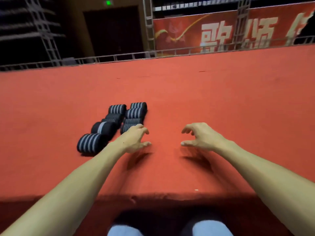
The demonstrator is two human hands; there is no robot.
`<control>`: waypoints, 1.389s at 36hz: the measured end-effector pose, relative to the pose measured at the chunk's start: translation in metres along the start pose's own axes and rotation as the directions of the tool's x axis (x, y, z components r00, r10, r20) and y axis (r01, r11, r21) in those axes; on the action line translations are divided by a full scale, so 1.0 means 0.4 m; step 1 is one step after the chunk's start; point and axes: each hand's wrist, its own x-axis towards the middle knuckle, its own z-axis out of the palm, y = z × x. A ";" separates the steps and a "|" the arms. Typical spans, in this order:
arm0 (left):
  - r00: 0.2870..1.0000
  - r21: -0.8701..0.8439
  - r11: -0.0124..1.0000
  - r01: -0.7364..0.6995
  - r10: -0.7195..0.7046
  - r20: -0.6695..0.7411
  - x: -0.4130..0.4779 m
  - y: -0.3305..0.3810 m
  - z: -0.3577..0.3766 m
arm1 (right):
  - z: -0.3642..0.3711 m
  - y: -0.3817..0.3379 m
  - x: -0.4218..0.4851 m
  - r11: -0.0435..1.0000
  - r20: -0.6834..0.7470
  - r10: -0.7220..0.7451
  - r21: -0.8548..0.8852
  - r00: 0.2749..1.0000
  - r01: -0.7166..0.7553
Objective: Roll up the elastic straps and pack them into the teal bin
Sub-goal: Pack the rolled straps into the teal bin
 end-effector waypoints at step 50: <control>0.979 -0.774 0.605 -0.187 0.048 -0.199 0.064 0.019 0.078 | 0.164 -0.043 0.177 0.733 -0.334 -0.097 0.614 0.938 0.294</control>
